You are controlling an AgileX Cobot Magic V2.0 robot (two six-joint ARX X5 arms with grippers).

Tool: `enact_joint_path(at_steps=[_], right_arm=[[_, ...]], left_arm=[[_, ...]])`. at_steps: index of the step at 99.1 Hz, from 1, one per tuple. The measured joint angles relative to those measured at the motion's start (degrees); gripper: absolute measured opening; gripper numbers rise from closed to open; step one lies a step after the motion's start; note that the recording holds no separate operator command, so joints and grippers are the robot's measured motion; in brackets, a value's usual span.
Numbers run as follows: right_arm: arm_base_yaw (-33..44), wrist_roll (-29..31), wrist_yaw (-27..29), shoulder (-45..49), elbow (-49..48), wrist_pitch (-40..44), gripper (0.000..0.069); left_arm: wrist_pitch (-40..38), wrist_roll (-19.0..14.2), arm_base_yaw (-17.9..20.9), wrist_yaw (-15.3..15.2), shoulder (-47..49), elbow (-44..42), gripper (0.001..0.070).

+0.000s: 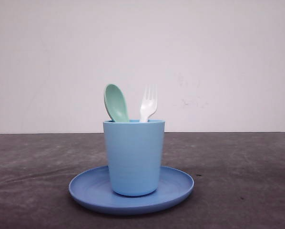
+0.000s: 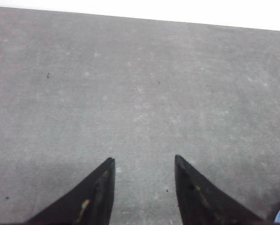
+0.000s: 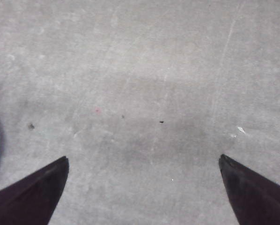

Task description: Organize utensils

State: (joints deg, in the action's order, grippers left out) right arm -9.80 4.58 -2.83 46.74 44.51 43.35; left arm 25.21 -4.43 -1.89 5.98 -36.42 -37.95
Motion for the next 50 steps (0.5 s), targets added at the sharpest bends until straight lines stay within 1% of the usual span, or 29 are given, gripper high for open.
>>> enact_joint_path(at_steps=[15, 18, 20, 23, 26, 33, 34, 35, 36, 38, 41, 44, 50], right_arm=[[0.02, 0.00, 0.00, 0.02, 0.00, 0.17, 0.0645], [0.02, 0.00, 0.00, 0.02, 0.00, 0.17, 0.0632], [0.02, 0.00, 0.00, 0.02, 0.00, 0.20, 0.0611], [0.02, 0.02, 0.00, 0.02, 0.00, 0.26, 0.0556], [0.02, 0.02, 0.00, 0.02, 0.00, 0.46, 0.0477], [0.02, 0.00, 0.00, 0.02, 0.00, 1.09, 0.0267], [0.02, 0.00, 0.00, 0.02, 0.00, 1.16, 0.0221], [0.02, 0.00, 0.00, 0.02, 0.00, 1.16, 0.0206], [0.02, 0.00, 0.00, 0.02, 0.00, 1.16, 0.0165], [0.02, -0.02, 0.00, 0.02, 0.00, 1.14, 0.0122], [0.02, -0.02, 0.00, 0.02, 0.00, 1.11, 0.0076], [0.02, -0.02, 0.00, 0.02, 0.00, 1.14, 0.0047], [0.02, -0.02, 0.00, 0.02, 0.00, 1.14, 0.0018]], left_arm=[[0.07, -0.02, 0.00, -0.02, 0.00, 0.00, 0.0233], [0.09, -0.02, 0.00, -0.02, 0.00, 0.00, 0.0233], [0.09, -0.02, 0.00, -0.02, 0.00, 0.00, 0.0232], [0.17, -0.02, 0.00, 0.00, 0.00, 0.00, 0.0224], [0.35, -0.02, 0.00, -0.02, 0.00, 0.00, 0.0202], [1.09, -0.04, 0.00, -0.02, 0.00, 0.00, 0.0097], [1.27, -0.04, 0.00, 0.00, 0.00, 0.00, 0.0078], [1.33, -0.04, 0.00, 0.00, 0.00, 0.00, 0.0073], [1.44, -0.04, 0.00, -0.02, 0.00, 0.00, 0.0063], [1.68, -0.04, 0.00, 0.00, 0.00, 0.00, 0.0045], [1.86, -0.02, 0.00, 0.00, 0.00, 0.00, 0.0031], [1.88, -0.02, 0.00, 0.00, 0.00, 0.00, 0.0023], [1.97, -0.02, 0.00, 0.00, 0.00, 0.00, 0.0016]])
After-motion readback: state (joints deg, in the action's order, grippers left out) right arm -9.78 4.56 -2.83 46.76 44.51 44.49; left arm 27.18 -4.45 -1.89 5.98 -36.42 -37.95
